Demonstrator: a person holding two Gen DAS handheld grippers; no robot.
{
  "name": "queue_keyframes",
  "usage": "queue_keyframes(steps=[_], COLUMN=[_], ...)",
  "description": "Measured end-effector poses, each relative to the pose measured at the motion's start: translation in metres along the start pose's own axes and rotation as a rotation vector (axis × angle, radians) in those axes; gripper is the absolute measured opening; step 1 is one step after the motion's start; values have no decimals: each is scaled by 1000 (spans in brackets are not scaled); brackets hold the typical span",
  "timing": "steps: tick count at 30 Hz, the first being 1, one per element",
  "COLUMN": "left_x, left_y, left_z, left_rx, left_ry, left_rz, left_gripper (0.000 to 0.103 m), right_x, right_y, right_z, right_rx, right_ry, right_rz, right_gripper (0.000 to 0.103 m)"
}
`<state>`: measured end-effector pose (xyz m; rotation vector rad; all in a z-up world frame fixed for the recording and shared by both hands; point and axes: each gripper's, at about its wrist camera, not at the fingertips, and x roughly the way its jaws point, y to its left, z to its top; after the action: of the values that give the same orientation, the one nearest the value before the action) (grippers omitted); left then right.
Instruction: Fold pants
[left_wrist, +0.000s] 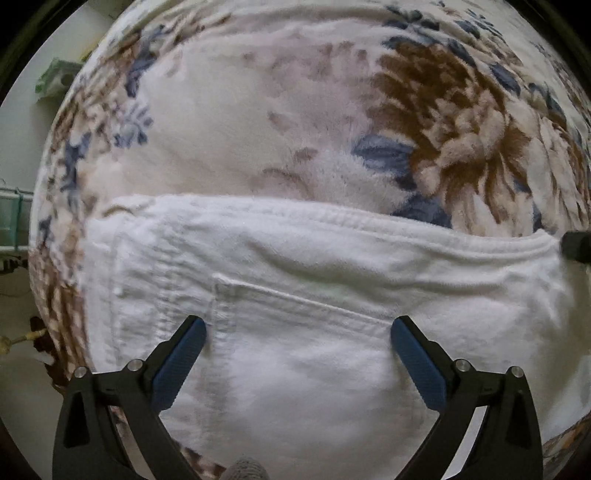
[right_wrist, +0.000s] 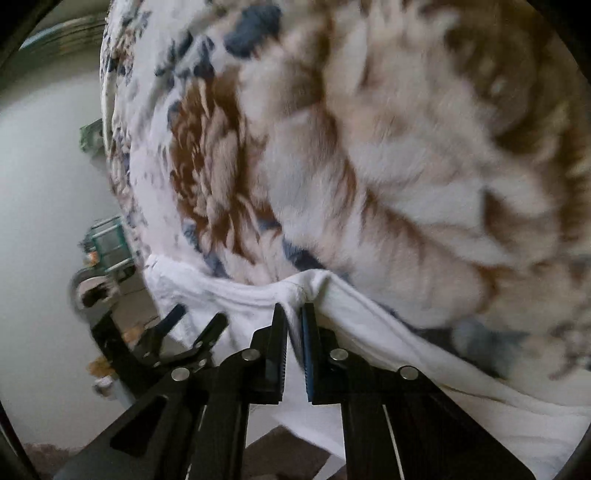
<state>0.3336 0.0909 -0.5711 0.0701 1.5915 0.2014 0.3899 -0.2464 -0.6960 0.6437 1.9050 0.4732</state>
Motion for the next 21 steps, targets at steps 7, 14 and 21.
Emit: queue_keyframes(steps=[7, 14, 21], left_x=[-27, -20, -57], left_y=[-1, -29, -81], left_z=[1, 6, -10], left_rx=[16, 73, 139], left_ry=[-66, -83, -123], left_rz=[-19, 19, -52], left_gripper=[103, 103, 103], right_x=[-36, -2, -64], right_y=[37, -25, -62], right_z=[-39, -40, -123], right_rx=[-98, 48, 135], right_ry=[-81, -139, -405], right_rz=[-20, -192, -20], right_gripper=[9, 2, 62])
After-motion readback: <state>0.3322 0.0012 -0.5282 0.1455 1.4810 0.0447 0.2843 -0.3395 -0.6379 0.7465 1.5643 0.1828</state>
